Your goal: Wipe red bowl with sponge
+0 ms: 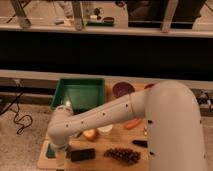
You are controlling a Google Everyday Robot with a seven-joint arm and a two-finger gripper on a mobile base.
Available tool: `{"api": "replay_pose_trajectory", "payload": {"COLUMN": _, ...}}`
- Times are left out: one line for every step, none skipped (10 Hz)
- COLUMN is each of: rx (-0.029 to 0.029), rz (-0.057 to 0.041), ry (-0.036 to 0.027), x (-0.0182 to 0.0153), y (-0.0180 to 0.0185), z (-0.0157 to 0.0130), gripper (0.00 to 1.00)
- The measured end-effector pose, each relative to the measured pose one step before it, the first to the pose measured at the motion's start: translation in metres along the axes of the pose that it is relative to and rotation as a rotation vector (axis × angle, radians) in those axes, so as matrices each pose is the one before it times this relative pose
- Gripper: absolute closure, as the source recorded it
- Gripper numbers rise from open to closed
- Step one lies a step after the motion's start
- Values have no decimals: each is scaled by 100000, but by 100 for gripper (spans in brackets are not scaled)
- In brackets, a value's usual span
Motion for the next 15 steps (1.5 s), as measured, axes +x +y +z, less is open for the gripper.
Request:
{"api": "replay_pose_trajectory", "payload": {"rx": 35, "rz": 758, "ry": -339, "x": 227, "y": -155, "z": 189, "gripper": 20}}
{"api": "replay_pose_trajectory", "payload": {"rx": -246, "rz": 876, "ry": -457, "x": 287, "y": -85, "z": 284, "gripper": 20}}
{"api": "replay_pose_trajectory", "payload": {"rx": -390, "rz": 656, "ry": -590, "x": 184, "y": -10, "z": 293, "gripper": 20}}
{"api": "replay_pose_trajectory", "payload": {"rx": -472, "rz": 810, "ry": -1261, "x": 175, "y": 22, "z": 391, "gripper": 20}}
{"api": "replay_pose_trajectory", "payload": {"rx": -104, "rz": 1126, "ry": -1833, "x": 301, "y": -29, "z": 221, "gripper": 20}}
{"api": "replay_pose_trajectory", "payload": {"rx": -29, "rz": 1012, "ry": -1621, "x": 267, "y": -63, "z": 184, "gripper": 20}}
{"api": "replay_pose_trajectory", "payload": {"rx": -66, "rz": 395, "ry": -1261, "x": 16, "y": -65, "z": 205, "gripper": 20}}
{"api": "replay_pose_trajectory", "payload": {"rx": 22, "rz": 209, "ry": -1115, "x": -68, "y": -111, "z": 225, "gripper": 20}}
{"api": "replay_pose_trajectory", "payload": {"rx": 139, "rz": 343, "ry": -777, "x": 26, "y": -145, "z": 158, "gripper": 20}}
{"api": "replay_pose_trajectory", "payload": {"rx": 275, "rz": 269, "ry": -689, "x": 2, "y": -126, "z": 153, "gripper": 20}}
{"api": "replay_pose_trajectory", "payload": {"rx": 162, "rz": 134, "ry": -500, "x": 30, "y": -62, "z": 130, "gripper": 20}}
{"api": "replay_pose_trajectory", "payload": {"rx": 291, "rz": 64, "ry": -461, "x": 71, "y": -61, "z": 95, "gripper": 20}}
{"api": "replay_pose_trajectory", "payload": {"rx": 291, "rz": -15, "ry": -500, "x": 60, "y": -64, "z": 123, "gripper": 20}}
{"api": "replay_pose_trajectory", "payload": {"rx": 112, "rz": -87, "ry": -215, "x": 25, "y": -22, "z": 74, "gripper": 20}}
{"api": "replay_pose_trajectory", "payload": {"rx": 187, "rz": -144, "ry": -202, "x": 57, "y": -31, "z": 36, "gripper": 20}}
